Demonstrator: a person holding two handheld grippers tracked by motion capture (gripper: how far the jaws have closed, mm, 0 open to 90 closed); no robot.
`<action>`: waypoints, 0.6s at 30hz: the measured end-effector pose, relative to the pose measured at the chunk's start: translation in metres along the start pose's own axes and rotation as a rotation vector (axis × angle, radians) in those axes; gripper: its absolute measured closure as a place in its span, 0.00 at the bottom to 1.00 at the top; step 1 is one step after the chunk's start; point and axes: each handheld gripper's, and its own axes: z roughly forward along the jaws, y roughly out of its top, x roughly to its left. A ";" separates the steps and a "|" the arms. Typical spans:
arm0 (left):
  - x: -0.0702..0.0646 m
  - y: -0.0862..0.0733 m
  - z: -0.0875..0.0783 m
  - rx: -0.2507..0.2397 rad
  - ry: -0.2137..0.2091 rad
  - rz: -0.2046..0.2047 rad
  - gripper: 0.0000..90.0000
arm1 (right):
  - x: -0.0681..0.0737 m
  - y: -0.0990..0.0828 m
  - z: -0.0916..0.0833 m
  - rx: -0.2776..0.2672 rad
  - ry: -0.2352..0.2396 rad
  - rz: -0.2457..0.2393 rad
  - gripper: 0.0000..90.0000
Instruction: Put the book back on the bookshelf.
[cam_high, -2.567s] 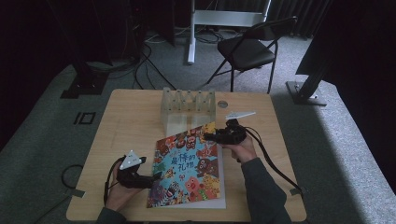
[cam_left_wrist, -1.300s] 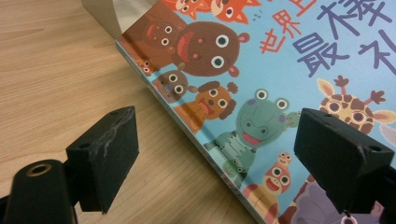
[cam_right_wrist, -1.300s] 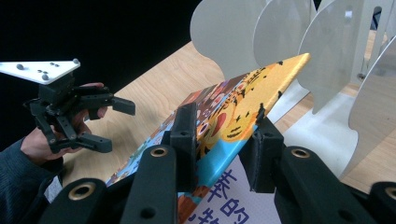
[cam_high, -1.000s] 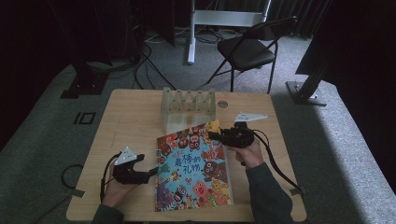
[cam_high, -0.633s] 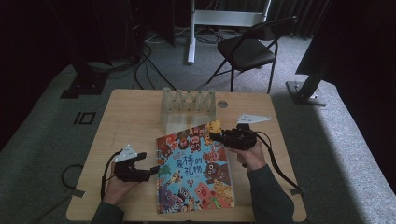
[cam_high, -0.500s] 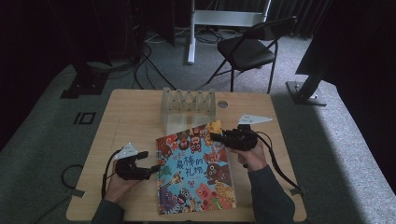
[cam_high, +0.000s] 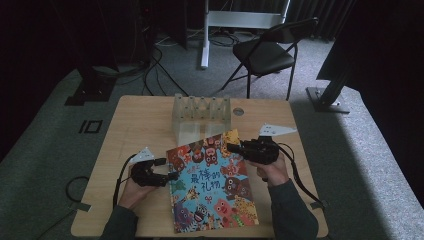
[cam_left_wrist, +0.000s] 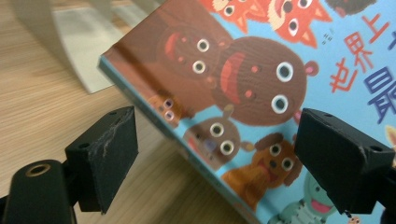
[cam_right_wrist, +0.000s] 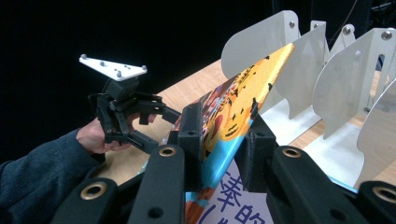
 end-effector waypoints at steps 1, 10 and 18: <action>0.000 0.001 0.001 0.002 -0.015 0.002 0.13 | 0.000 0.000 -0.001 -0.004 0.003 -0.003 0.83; 0.012 0.011 0.013 -0.021 -0.194 -0.023 0.04 | 0.003 0.002 -0.008 -0.031 0.040 -0.021 0.84; 0.013 0.023 -0.002 -0.106 -0.249 -0.043 0.22 | 0.002 0.001 -0.015 -0.050 0.084 -0.042 0.85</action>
